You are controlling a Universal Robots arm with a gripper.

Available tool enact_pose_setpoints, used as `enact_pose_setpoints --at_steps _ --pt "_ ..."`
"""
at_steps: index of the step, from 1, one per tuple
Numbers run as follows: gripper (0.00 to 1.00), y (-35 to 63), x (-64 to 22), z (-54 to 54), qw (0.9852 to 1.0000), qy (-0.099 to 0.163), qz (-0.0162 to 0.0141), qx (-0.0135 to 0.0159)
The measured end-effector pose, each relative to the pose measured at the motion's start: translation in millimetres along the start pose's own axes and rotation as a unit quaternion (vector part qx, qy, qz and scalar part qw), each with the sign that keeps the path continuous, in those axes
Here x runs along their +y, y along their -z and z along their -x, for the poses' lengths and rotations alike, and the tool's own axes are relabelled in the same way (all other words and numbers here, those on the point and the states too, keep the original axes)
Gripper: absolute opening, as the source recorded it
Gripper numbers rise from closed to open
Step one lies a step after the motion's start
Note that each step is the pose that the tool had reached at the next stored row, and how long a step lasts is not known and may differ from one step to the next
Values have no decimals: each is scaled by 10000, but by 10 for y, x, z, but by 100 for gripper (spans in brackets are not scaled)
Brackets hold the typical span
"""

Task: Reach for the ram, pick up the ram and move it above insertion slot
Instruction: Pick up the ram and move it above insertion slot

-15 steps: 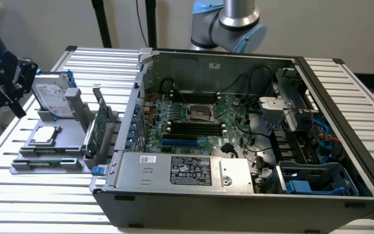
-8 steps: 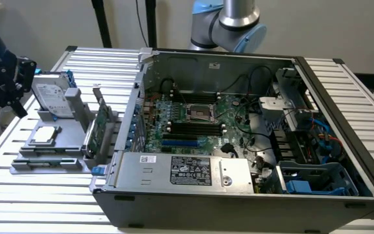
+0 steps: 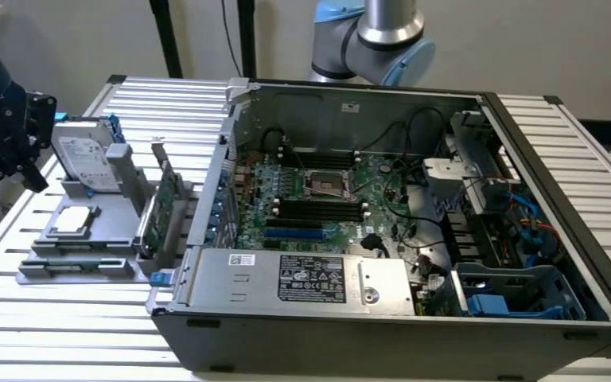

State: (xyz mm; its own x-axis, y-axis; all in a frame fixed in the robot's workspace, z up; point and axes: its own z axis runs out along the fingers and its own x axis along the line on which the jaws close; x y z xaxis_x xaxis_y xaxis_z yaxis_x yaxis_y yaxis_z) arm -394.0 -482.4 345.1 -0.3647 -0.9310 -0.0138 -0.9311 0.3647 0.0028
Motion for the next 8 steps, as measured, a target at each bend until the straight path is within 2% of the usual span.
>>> enact_pose_setpoints --at_steps 4,8 --pt "11 0 0 0 9993 368 -30 -13" --pt "11 -1 0 0 9973 730 -43 -20"
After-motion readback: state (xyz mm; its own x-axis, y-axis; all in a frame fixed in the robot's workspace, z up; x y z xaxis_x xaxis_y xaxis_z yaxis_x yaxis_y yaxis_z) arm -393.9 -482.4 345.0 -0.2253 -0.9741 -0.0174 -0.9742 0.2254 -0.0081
